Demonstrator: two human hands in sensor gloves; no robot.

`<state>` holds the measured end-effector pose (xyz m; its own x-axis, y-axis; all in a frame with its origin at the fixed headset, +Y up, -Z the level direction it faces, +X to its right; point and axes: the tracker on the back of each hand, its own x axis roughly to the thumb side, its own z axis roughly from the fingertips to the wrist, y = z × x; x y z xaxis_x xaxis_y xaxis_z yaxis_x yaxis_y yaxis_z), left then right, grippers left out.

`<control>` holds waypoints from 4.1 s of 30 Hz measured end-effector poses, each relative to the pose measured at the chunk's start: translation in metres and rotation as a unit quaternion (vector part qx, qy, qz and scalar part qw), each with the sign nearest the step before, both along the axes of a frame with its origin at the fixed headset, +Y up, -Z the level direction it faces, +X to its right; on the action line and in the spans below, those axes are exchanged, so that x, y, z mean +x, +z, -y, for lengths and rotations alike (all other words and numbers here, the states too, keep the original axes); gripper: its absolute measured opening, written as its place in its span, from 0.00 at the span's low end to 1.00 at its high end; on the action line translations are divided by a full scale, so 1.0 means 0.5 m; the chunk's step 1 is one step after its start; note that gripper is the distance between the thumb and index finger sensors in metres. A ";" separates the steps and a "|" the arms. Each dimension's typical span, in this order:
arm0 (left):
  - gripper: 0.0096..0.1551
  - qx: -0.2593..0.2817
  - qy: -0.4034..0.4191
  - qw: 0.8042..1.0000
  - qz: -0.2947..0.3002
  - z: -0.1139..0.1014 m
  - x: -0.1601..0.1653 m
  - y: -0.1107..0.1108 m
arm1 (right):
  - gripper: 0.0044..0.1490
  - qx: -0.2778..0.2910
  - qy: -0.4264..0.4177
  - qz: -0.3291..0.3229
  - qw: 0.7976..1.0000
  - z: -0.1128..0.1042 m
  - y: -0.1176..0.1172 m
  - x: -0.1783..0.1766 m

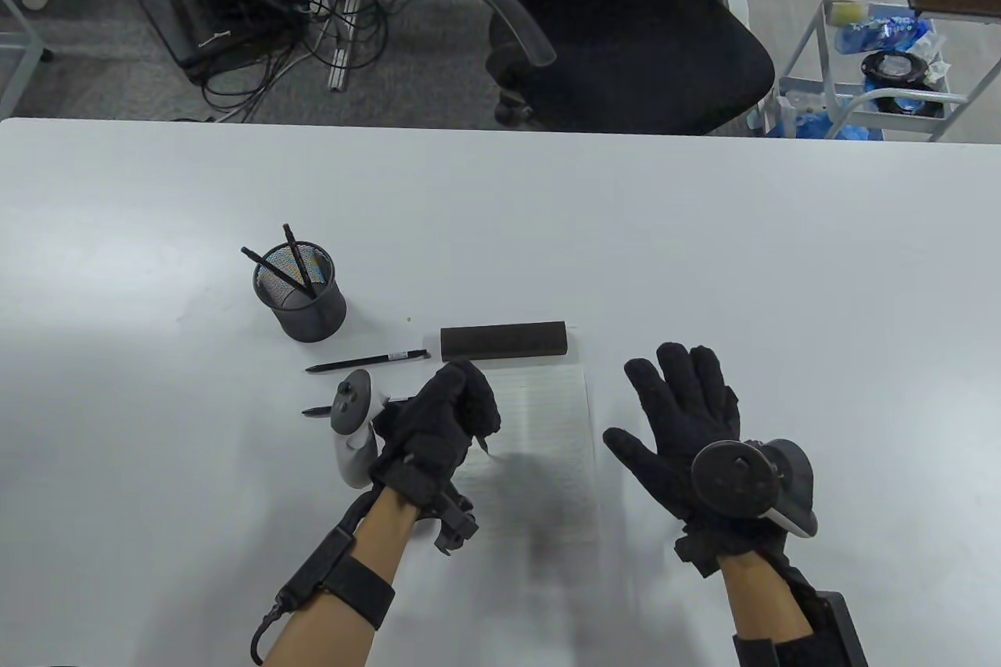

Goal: Press to extend mechanical pencil leads

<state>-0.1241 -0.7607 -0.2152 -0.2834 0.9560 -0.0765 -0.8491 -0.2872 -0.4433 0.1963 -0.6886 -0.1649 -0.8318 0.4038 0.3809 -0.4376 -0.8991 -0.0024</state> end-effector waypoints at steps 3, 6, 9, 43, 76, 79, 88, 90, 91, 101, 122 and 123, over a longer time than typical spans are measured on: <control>0.21 0.000 -0.012 1.000 0.010 0.005 0.006 0.001 | 0.52 0.000 0.000 0.000 1.000 0.000 0.000 0.000; 0.21 0.008 -0.017 1.000 0.014 0.002 0.008 0.001 | 0.52 0.001 0.000 -0.001 1.000 0.000 0.000 0.000; 0.22 0.008 -0.018 1.000 0.014 0.004 0.008 0.001 | 0.52 0.000 0.000 -0.001 1.000 0.000 0.000 0.000; 0.27 0.304 -0.622 0.710 -0.129 -0.166 -0.105 0.063 | 0.52 0.009 0.001 -0.012 1.000 -0.002 0.005 -0.007; 0.28 0.397 -0.800 0.450 -0.016 -0.064 -0.043 0.062 | 0.52 0.010 -0.001 -0.013 1.000 -0.006 0.006 -0.007; 0.28 0.398 -0.802 0.445 -0.011 -0.063 -0.040 0.062 | 0.52 0.010 -0.001 -0.012 1.000 -0.006 0.006 -0.007; 0.28 0.382 -0.801 0.462 -0.011 -0.065 -0.043 0.059 | 0.52 0.010 -0.001 -0.013 1.000 -0.007 0.007 -0.008; 0.28 0.378 -0.795 0.474 -0.015 -0.068 -0.048 0.057 | 0.52 0.009 -0.001 -0.013 1.000 -0.007 0.007 -0.008; 0.27 0.375 -0.793 0.479 -0.019 -0.072 -0.052 0.056 | 0.52 0.009 -0.001 -0.013 1.000 -0.007 0.006 -0.008; 0.28 0.337 -0.741 0.568 -0.122 -0.141 -0.125 0.025 | 0.52 0.005 -0.001 -0.011 1.000 -0.007 0.005 -0.007; 0.42 0.107 -0.610 0.692 -0.372 -0.231 -0.378 -0.124 | 0.52 -0.002 0.001 -0.010 1.000 -0.006 0.002 -0.006; 0.43 0.087 -0.603 0.694 -0.384 -0.227 -0.389 -0.130 | 0.52 -0.002 0.002 -0.010 1.000 -0.006 0.002 -0.006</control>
